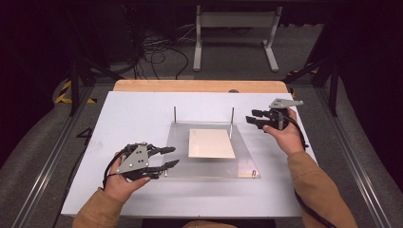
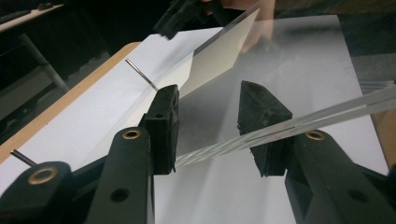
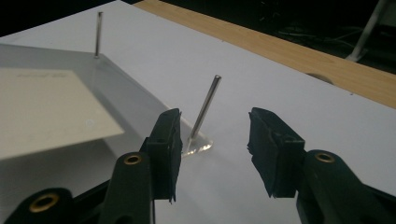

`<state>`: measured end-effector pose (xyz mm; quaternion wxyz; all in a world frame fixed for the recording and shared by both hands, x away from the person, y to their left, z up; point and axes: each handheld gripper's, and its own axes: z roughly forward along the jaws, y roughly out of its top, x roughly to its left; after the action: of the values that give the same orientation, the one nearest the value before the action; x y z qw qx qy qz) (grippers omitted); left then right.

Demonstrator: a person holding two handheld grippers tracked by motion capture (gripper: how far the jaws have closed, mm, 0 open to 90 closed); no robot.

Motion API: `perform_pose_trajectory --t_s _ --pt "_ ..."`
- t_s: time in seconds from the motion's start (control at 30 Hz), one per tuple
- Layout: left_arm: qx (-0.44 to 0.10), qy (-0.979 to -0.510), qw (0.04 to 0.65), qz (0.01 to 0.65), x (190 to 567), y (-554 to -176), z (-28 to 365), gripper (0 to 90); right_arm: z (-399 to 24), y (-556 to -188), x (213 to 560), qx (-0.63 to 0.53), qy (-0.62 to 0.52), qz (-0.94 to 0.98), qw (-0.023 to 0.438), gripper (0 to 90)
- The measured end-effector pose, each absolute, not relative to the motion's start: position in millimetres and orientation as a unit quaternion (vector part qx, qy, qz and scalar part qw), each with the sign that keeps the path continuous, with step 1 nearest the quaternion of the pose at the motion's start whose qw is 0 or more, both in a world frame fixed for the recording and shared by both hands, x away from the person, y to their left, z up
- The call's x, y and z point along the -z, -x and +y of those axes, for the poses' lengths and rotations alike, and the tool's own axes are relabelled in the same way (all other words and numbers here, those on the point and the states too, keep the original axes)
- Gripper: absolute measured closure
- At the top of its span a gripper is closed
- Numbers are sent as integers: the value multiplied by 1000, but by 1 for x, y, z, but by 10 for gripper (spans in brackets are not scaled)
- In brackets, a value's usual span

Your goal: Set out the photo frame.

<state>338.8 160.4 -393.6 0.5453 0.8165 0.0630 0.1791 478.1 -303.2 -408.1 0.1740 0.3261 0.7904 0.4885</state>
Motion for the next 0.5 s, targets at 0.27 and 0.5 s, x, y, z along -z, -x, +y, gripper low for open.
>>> perform_pose_trajectory --t_s 0.27,0.5 --pt "-178 -815 545 87 386 -343 160 587 -319 -431 402 -499 -269 801 194 535" --pt "-178 -812 548 96 379 -345 158 587 -317 -403 396 -501 -214 817 192 534"
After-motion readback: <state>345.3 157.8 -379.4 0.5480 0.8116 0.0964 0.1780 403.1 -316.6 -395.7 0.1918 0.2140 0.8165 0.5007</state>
